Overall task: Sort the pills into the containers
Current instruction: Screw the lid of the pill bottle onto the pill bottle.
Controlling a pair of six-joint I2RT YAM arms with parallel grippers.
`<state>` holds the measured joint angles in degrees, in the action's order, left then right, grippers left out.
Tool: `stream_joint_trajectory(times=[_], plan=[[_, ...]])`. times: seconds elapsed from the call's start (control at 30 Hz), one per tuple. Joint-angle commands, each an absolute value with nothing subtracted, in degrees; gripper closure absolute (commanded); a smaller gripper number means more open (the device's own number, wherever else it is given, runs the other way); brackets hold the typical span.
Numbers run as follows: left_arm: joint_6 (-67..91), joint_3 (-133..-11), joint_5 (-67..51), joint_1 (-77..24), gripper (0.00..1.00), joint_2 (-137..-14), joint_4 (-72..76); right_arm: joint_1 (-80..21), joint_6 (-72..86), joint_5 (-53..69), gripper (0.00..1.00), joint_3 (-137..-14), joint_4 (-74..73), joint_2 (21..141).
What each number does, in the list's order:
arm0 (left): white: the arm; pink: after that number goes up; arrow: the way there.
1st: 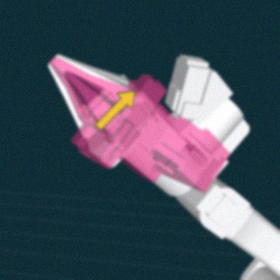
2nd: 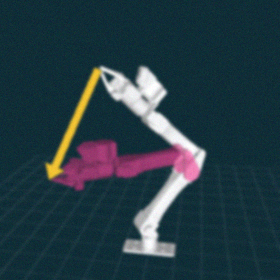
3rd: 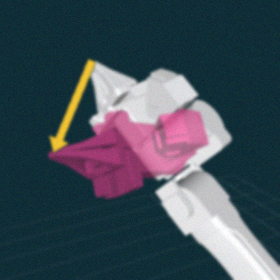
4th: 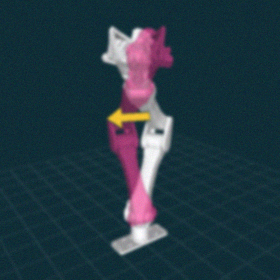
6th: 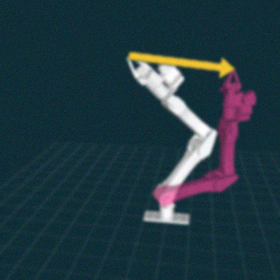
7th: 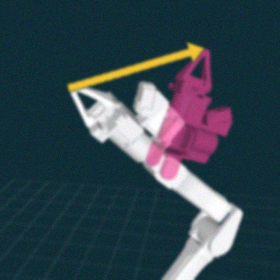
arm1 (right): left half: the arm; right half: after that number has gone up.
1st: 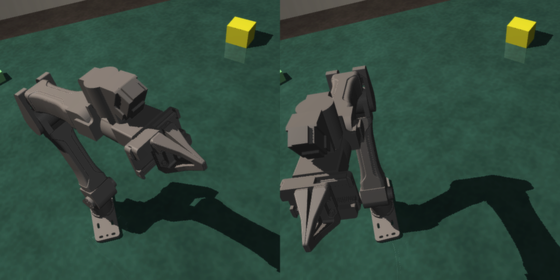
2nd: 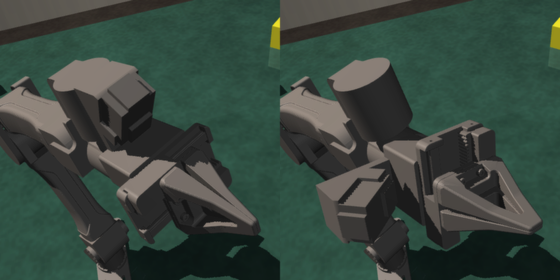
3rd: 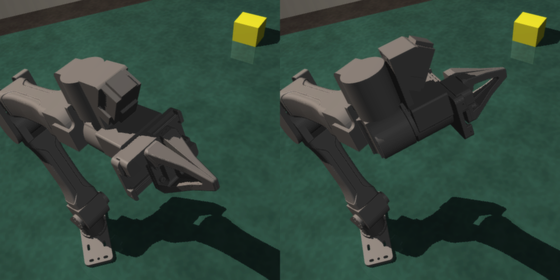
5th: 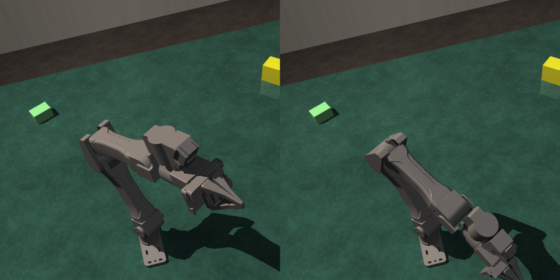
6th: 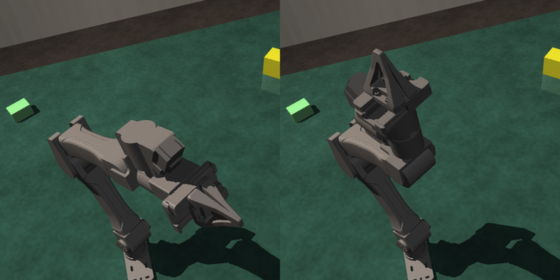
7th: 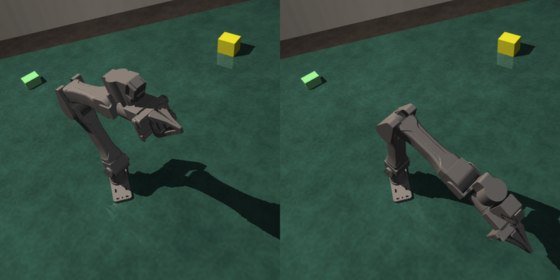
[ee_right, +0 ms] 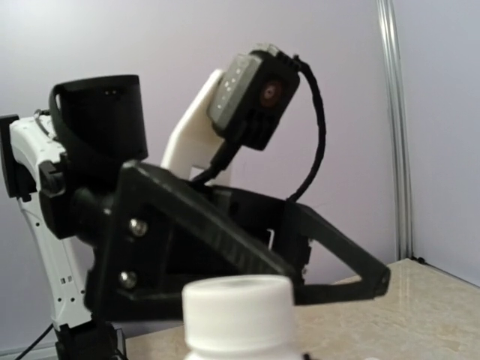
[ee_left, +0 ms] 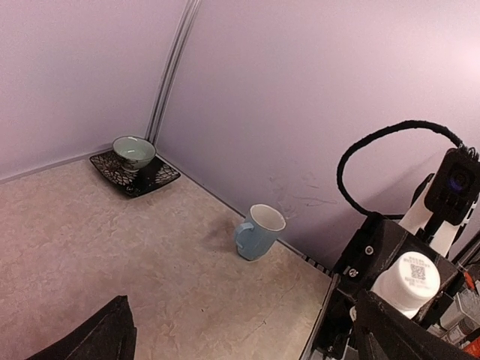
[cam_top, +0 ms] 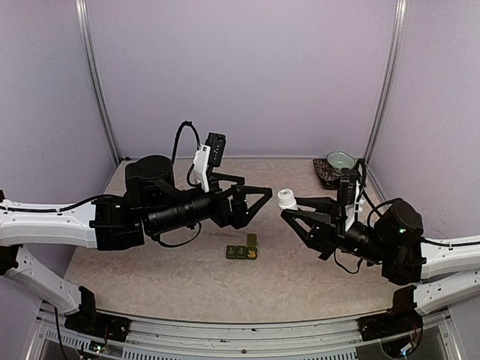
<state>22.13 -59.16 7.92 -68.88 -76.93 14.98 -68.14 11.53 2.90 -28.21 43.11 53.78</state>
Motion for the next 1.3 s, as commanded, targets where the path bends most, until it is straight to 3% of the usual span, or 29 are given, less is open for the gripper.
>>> stream_joint_trajectory(times=[0.0,0.43,1.27], plan=[[21.4,-58.0,5.6,-69.0,0.01,-73.7,17.7,-68.6,10.6,1.5,1.0,-29.2,41.2,54.5],[19.7,-62.1,3.2,-70.4,0.01,-78.5,18.2,-69.0,11.2,6.1,1.0,-33.2,41.1,61.7],[22.6,-58.5,4.1,-68.7,0.07,-77.6,17.1,-69.6,9.8,3.4,1.0,-30.4,42.1,54.4]])
